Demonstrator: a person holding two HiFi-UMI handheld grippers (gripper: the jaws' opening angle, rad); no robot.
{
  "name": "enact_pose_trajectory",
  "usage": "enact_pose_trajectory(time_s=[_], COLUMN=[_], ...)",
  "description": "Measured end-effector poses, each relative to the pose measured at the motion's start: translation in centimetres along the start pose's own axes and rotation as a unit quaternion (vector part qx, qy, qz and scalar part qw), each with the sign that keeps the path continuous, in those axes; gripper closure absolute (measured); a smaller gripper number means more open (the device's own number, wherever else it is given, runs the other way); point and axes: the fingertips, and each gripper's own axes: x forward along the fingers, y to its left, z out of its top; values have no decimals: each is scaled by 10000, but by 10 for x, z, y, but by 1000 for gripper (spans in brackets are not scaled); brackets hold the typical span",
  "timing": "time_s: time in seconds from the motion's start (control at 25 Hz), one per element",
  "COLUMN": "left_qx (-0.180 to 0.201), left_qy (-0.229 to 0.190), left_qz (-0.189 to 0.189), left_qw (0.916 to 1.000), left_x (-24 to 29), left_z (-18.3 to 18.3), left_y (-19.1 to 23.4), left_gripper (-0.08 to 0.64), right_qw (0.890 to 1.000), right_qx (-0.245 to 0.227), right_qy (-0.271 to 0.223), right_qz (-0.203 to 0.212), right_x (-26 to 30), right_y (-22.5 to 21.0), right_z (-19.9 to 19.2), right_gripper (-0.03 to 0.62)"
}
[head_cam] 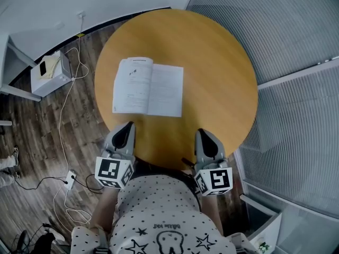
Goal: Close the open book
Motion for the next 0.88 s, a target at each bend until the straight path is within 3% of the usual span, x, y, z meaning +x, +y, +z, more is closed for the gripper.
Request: enact_pose_trajectory(time_s=[0.12,0.2,0.28,0.52,0.72,0.88], left_qx=[-291,-663,-1014,-1373,-2352,-2917], left_qy=[81,146,184,496,663,797], left_qz=[-195,-327,-357,-261,-265,-285], left_qw=[9994,9972,9940,9889,9693,9528], left_x=[4,8,13,35,50,61], left_z=[-8,-16,-26,-64,-96,-117], left_y=[-2,-2,4,18,21,22], left_gripper=[542,485,483,438,405,330], right_qw=[10000,10000,9999,9999,9999,9999], right_qx=[-3,-13,-17,9,-39,-56], right_qy=[33,78,139,66,-36,25], right_qz=[14,19,25,92,104,86], right_x=[1,1,3,9,11,10], right_y=[2,3,4,6,6,4], right_z=[-1,-3,-6,-3,4,-1], right_gripper=[588,588,588,588,588,588])
